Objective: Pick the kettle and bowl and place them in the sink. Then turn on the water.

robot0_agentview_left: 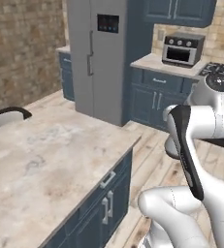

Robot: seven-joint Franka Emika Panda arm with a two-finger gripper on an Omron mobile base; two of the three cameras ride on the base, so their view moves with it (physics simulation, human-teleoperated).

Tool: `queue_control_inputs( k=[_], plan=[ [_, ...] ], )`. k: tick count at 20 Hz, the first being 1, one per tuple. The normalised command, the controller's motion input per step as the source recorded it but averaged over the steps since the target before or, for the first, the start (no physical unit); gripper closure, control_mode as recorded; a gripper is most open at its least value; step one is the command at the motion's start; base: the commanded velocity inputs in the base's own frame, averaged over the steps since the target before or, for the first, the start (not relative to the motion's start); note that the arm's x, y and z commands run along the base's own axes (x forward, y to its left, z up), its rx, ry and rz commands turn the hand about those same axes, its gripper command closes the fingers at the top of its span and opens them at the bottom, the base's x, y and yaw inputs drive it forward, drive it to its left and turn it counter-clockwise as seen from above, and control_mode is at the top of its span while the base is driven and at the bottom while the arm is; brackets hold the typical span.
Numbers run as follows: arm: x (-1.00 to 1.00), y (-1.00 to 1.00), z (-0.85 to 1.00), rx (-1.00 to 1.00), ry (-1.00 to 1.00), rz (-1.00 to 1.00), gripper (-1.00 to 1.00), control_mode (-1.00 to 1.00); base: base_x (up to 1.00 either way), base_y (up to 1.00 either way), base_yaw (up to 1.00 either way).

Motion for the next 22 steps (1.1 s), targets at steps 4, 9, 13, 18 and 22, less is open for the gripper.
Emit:
queue_control_inputs(
  k=[4,9,13,18,22],
  plan=[
    [0.00,0.00,0.00,0.00,0.00,0.00,1.00,1.00,0.00,-0.01,-0.58],
    [0.00,0.00,0.00,0.00,0.00,0.00,1.00,1.00,0.00,-0.05,-0.53],
    [0.00,0.00,0.00,0.00,0.00,0.00,1.00,1.00,0.00,-0.03,-0.52],
    [0.00,0.00,0.00,0.00,0.00,0.00,1.00,1.00,0.00,-0.18,-0.49],
    [0.00,0.00,0.00,0.00,0.00,0.00,1.00,1.00,0.00,-0.28,-0.46]
  ],
)
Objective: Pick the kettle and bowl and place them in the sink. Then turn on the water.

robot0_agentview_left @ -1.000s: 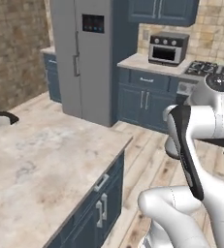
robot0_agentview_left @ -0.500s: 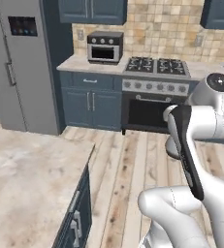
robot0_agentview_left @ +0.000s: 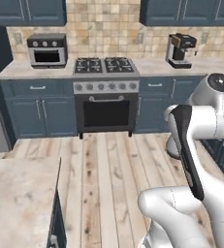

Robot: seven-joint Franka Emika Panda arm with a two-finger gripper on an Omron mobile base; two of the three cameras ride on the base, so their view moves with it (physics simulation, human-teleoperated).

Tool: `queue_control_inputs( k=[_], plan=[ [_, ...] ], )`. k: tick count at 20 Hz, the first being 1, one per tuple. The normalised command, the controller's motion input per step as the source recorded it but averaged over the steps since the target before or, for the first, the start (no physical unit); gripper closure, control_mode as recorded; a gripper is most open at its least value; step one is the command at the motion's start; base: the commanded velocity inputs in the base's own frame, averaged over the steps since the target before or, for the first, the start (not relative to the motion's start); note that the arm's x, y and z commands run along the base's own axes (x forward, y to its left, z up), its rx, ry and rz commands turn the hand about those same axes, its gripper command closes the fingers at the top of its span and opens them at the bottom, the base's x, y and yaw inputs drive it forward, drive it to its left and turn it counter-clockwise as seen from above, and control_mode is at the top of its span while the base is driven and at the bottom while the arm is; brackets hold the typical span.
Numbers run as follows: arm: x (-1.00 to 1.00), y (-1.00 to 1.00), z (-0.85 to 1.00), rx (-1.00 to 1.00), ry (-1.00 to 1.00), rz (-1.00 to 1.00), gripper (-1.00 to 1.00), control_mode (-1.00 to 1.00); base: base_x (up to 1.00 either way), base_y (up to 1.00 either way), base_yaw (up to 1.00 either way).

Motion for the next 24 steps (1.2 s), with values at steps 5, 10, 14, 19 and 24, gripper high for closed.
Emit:
queue_control_inputs(
  k=[5,10,14,19,24],
  plan=[
    [0.00,0.00,0.00,0.00,0.00,0.00,1.00,1.00,0.07,-0.20,-0.42],
    [0.00,0.00,0.00,0.00,0.00,0.00,1.00,1.00,0.25,0.00,-0.35],
    [0.00,0.00,0.00,0.00,0.00,0.00,1.00,1.00,0.39,0.00,-0.33],
    [0.00,0.00,0.00,0.00,0.00,0.00,1.00,1.00,0.54,0.00,-0.28],
    [0.00,0.00,0.00,0.00,0.00,0.00,1.00,1.00,0.71,0.00,-0.20]
  ],
)
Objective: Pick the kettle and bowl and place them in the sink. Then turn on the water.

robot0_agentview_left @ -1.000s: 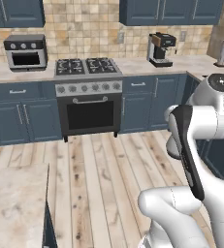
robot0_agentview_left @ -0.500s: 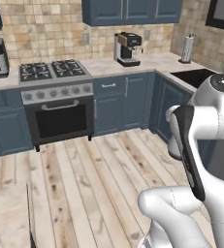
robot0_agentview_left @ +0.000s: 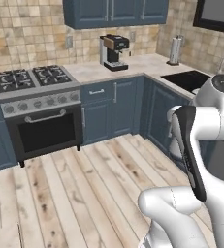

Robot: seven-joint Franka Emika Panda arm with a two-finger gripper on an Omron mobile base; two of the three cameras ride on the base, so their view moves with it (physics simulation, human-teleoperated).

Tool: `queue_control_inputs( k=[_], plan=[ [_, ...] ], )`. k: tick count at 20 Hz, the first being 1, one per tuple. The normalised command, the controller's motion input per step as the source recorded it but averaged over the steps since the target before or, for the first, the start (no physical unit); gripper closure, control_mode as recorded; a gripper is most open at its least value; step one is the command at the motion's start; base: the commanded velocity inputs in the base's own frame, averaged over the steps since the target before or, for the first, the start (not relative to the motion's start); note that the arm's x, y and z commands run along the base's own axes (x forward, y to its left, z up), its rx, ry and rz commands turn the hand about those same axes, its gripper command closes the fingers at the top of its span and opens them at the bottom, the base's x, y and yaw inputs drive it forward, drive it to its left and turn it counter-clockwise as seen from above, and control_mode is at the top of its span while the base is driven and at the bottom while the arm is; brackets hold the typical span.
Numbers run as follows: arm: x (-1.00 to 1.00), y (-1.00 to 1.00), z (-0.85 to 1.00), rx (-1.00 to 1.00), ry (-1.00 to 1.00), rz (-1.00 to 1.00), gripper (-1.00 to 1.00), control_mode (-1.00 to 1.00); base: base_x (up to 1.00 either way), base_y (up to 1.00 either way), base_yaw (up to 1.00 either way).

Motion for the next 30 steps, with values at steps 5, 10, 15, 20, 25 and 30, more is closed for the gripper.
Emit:
queue_control_inputs(
  k=[5,10,15,20,25,30],
  plan=[
    [0.00,0.00,0.00,0.00,0.00,0.00,1.00,1.00,0.91,0.13,-0.11],
    [0.00,0.00,0.00,0.00,0.00,0.00,1.00,1.00,1.00,0.20,-0.02],
    [0.00,0.00,0.00,0.00,0.00,0.00,1.00,1.00,1.00,0.16,0.00],
    [0.00,0.00,0.00,0.00,0.00,0.00,1.00,1.00,0.96,0.13,-0.01],
    [0.00,0.00,0.00,0.00,0.00,0.00,1.00,1.00,0.53,0.02,-0.25],
    [0.00,0.00,0.00,0.00,0.00,0.00,1.00,1.00,0.21,-0.01,-0.48]
  ],
)
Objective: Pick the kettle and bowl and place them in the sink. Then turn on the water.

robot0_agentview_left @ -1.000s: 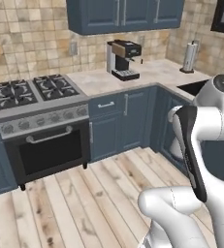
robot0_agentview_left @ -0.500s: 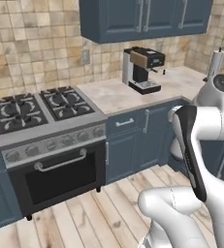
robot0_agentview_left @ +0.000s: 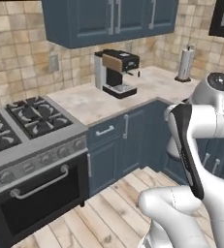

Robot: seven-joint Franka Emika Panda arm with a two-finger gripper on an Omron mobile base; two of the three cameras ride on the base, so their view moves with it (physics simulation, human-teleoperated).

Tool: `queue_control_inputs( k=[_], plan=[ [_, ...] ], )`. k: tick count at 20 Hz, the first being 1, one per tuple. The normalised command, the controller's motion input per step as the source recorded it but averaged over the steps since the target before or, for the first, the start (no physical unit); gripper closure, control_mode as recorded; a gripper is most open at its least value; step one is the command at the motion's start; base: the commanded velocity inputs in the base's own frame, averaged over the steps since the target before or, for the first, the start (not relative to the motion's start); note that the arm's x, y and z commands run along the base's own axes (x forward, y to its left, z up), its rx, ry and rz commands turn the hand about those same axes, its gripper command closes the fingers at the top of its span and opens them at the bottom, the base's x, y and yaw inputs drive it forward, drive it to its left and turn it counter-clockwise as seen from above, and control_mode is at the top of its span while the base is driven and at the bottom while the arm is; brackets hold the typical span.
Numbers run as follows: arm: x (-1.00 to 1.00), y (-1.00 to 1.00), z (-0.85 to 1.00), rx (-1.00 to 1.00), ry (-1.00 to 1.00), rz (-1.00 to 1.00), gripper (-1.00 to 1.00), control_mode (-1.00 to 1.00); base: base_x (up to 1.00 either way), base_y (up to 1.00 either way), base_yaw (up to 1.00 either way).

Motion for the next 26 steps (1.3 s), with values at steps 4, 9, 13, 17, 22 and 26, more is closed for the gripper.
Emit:
queue_control_inputs(
  k=[4,9,13,17,22,26],
  plan=[
    [0.00,0.00,0.00,0.00,0.00,0.00,1.00,1.00,0.22,0.00,-0.51],
    [0.00,0.00,0.00,0.00,0.00,0.00,1.00,1.00,0.29,0.00,-0.47],
    [0.00,0.00,0.00,0.00,0.00,0.00,1.00,1.00,0.35,0.00,-0.44],
    [0.00,0.00,0.00,0.00,0.00,0.00,1.00,1.00,0.37,0.01,-0.43],
    [0.00,0.00,0.00,0.00,0.00,0.00,1.00,1.00,0.43,0.18,-0.40],
    [0.00,0.00,0.00,0.00,0.00,0.00,1.00,1.00,0.50,0.32,-0.38]
  ],
)
